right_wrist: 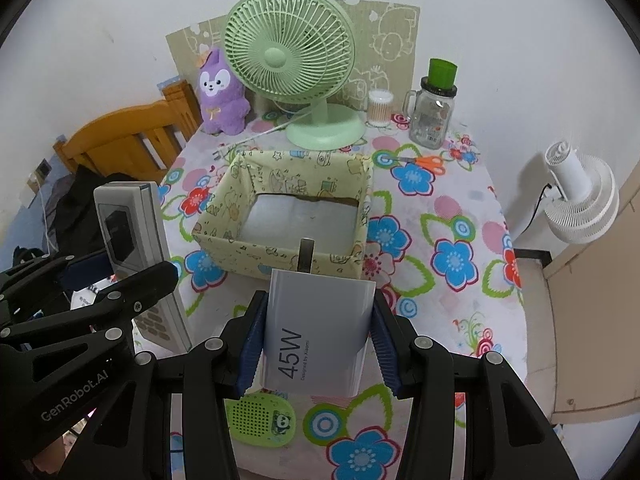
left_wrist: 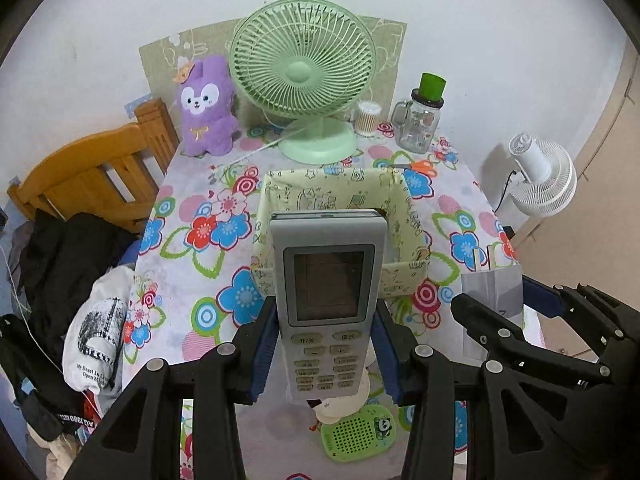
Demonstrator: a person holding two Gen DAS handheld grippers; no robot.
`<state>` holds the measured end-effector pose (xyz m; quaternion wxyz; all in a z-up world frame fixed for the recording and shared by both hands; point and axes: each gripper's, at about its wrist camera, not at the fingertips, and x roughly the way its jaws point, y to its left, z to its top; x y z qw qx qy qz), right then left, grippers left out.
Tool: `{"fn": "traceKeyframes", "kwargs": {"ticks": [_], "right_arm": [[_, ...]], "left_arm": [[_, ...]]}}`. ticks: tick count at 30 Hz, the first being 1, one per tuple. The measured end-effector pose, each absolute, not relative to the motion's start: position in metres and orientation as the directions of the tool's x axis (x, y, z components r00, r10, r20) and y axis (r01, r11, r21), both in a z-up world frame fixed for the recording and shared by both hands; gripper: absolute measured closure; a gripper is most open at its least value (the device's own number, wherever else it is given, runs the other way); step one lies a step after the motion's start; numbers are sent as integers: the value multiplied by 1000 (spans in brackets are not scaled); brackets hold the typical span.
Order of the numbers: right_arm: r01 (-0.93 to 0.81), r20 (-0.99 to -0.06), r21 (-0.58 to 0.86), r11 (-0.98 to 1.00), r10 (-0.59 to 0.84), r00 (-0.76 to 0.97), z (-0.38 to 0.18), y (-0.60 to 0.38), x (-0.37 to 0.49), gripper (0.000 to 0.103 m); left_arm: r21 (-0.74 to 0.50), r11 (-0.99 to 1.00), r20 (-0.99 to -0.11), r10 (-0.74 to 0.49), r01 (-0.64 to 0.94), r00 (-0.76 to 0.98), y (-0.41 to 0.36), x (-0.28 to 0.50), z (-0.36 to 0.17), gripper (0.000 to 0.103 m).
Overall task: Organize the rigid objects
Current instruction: 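Carry the remote in left tool while right tool carries the charger over the fabric box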
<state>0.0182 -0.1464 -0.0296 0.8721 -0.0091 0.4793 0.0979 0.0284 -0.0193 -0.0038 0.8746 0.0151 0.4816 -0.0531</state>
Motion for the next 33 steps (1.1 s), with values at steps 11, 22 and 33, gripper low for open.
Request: {"fn": "traceKeyframes", "kwargs": {"ticks": [11, 22, 33], "right_arm": [[-147, -838, 80, 986, 146, 526, -28, -146, 42, 52], [-100, -835, 86, 991, 127, 536, -24, -136, 87, 51], [-71, -850, 82, 994, 107, 515, -38, -134, 116, 51]], "left_arm": [[-48, 990, -846, -110, 131, 522, -15, 58, -3, 57], [-59, 986, -834, -135, 157, 534, -5, 102, 1, 57], [-75, 980, -853, -157, 182, 497, -1, 136, -14, 57]]}}
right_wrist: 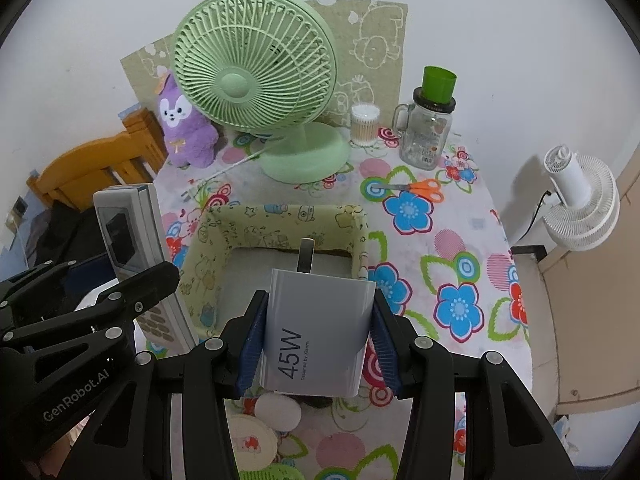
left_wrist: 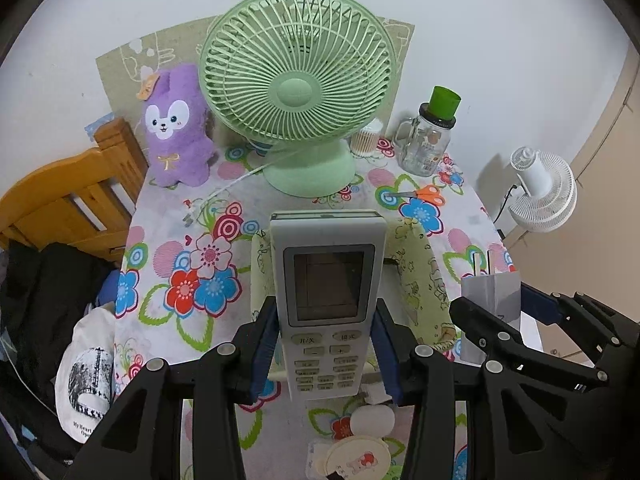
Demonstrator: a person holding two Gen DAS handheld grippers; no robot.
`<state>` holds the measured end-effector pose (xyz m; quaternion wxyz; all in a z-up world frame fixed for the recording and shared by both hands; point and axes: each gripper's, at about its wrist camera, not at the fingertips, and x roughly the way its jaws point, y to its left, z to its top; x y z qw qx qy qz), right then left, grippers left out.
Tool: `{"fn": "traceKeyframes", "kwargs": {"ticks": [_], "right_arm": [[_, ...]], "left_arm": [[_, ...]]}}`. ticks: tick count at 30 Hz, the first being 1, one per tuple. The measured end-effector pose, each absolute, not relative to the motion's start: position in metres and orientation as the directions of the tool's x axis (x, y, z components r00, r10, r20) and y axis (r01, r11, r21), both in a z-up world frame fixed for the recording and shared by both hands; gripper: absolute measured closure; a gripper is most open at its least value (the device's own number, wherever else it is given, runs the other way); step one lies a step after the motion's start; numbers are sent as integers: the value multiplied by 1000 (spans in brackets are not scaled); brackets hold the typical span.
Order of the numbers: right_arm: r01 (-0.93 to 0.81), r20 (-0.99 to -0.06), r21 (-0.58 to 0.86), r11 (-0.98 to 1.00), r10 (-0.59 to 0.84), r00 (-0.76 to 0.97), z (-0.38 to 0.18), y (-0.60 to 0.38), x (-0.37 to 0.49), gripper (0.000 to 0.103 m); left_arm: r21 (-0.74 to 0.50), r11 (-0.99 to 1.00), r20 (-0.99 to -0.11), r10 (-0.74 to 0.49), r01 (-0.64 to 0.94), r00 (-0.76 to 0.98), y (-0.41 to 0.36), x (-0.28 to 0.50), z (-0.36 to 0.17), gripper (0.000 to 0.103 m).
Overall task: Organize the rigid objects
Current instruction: 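Carry the remote in left tool while right tool carries the charger over the fabric box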
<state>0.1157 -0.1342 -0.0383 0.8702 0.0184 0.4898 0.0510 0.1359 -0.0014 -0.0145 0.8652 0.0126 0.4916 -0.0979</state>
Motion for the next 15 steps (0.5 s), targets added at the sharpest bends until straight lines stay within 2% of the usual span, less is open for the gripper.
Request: {"fn": "traceKeyframes", "kwargs": {"ticks": [15], "right_arm": [[-13, -897, 87, 996, 84, 433, -81, -135, 150, 51]], "left_arm": [[-97, 974, -898, -174, 204, 403, -3, 167, -63, 57]]}}
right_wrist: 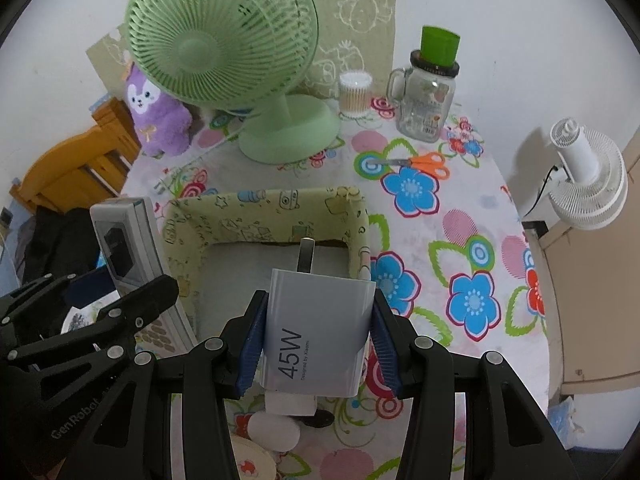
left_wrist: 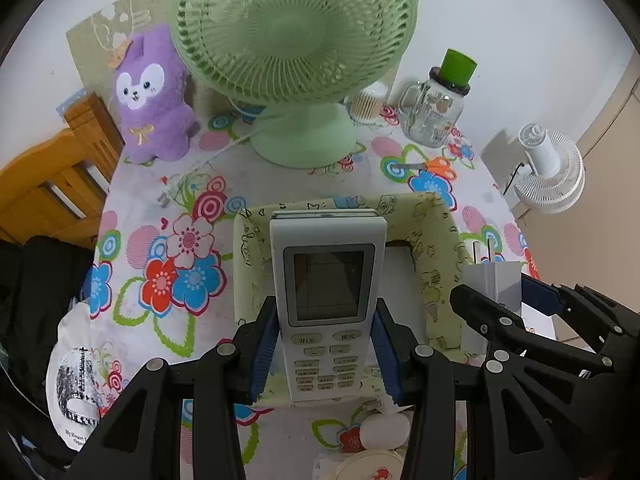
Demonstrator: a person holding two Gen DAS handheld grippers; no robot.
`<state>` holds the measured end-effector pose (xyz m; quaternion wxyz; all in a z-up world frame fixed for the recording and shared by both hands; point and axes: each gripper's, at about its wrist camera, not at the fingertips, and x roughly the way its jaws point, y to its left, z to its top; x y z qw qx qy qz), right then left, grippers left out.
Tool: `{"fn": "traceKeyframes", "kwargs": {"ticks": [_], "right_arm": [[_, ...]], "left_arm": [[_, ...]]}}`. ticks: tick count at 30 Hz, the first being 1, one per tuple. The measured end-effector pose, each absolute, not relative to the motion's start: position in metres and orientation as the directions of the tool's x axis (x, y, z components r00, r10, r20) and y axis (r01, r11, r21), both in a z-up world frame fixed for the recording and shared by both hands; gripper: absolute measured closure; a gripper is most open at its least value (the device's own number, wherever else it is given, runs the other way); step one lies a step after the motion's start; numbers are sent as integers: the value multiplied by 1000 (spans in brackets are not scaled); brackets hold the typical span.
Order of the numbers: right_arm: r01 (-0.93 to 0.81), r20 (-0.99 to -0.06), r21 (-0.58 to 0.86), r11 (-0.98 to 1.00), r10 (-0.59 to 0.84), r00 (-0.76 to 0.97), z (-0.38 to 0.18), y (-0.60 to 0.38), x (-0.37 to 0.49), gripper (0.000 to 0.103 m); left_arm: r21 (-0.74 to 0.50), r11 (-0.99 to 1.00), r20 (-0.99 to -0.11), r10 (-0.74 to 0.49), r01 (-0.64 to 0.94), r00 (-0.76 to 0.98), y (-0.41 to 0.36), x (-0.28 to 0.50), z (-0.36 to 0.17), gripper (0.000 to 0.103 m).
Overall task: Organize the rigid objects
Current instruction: 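Carry the remote in left tool while right tool carries the charger over the fabric box, then lower and release the remote with left tool while right tool releases the charger into the box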
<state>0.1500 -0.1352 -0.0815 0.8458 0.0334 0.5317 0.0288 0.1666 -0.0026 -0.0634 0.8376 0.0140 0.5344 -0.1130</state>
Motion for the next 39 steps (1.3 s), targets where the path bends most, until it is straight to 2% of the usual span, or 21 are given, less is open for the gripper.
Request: {"fn": "traceKeyframes", "kwargs": {"ticks": [19, 22, 35, 39], "right_arm": [[-57, -923, 20, 998, 41, 383, -113, -123, 179, 51], [-54, -934, 45, 998, 61, 352, -121, -122, 182, 51], [-53, -936, 52, 997, 67, 346, -127, -122, 186, 50], [-54, -932, 66, 996, 81, 352, -123, -124, 185, 50]], "left_arm": [[-87, 978, -946, -140, 190, 292, 1, 189, -116, 58], [-91, 979, -951, -140, 184, 277, 3, 190, -123, 58], [-95, 973, -948, -152, 209, 280, 2, 194, -125, 57], [-130, 971, -948, -181, 201, 263, 5, 195, -122, 54]]}}
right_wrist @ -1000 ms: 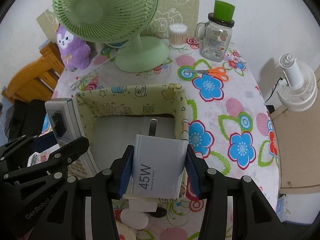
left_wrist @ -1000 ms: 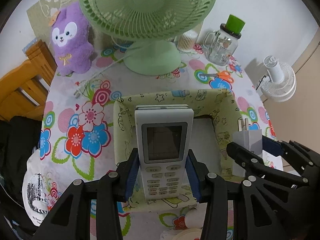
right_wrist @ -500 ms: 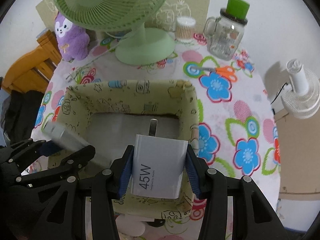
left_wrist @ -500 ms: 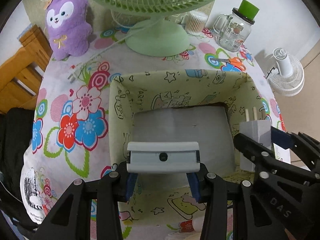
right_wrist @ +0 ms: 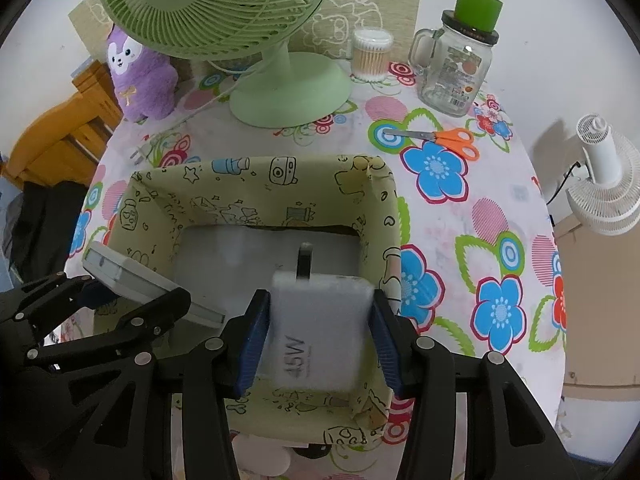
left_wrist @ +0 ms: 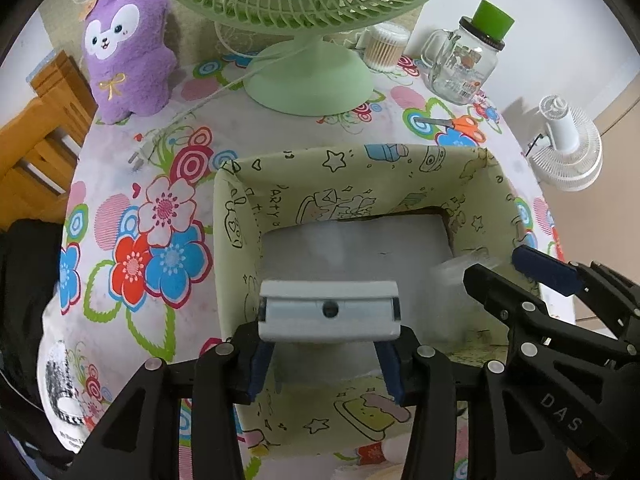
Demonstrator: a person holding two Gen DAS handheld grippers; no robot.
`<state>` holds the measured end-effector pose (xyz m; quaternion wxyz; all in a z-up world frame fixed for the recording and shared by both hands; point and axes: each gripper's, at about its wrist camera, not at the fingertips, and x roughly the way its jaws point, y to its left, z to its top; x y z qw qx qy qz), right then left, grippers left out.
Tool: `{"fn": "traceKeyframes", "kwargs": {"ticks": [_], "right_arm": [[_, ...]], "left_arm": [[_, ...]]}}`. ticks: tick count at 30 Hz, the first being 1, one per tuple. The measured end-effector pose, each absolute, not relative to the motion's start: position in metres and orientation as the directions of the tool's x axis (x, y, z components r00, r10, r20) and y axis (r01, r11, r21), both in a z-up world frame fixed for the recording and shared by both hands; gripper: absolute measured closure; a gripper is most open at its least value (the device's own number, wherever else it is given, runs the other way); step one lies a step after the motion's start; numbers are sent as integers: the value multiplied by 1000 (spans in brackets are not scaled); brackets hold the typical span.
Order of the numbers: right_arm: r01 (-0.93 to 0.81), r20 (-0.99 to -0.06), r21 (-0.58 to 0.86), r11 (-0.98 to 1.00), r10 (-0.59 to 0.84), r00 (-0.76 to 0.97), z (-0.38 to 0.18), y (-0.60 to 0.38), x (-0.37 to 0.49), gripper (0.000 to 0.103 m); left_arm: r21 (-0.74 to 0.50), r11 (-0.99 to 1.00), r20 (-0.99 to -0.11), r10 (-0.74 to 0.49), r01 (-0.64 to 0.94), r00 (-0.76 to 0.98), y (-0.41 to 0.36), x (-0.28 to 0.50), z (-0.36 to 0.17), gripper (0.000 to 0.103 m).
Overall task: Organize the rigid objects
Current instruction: 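Lower and release the remote with left tool while right tool releases the charger into the box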
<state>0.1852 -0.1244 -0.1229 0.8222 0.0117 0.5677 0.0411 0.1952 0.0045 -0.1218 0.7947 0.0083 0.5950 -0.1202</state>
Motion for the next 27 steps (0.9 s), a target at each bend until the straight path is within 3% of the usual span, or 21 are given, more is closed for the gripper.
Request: {"fn": "traceKeyframes", "kwargs": {"ticks": [5, 12, 17, 25, 27], "right_arm": [[-42, -918, 84, 996, 94, 386, -110, -128, 181, 48], [-11, -903, 65, 998, 64, 424, -98, -139, 173, 29], [-11, -903, 76, 997, 74, 423, -97, -140, 164, 28], [-21, -894, 93, 995, 93, 439, -89, -142, 145, 24], [-26, -895, 97, 995, 99, 436, -90, -141, 142, 24]], "left_arm": [[-141, 970, -936, -195, 196, 293, 8, 194, -112, 43], [-146, 969, -927, -205, 201, 314, 11, 188, -101, 35], [-76, 977, -925, -144, 200, 352, 11, 178, -94, 25], [-76, 981, -914, -140, 179, 381, 15, 160, -86, 24], [-96, 981, -907, -157, 170, 391, 16, 157, -84, 32]]}}
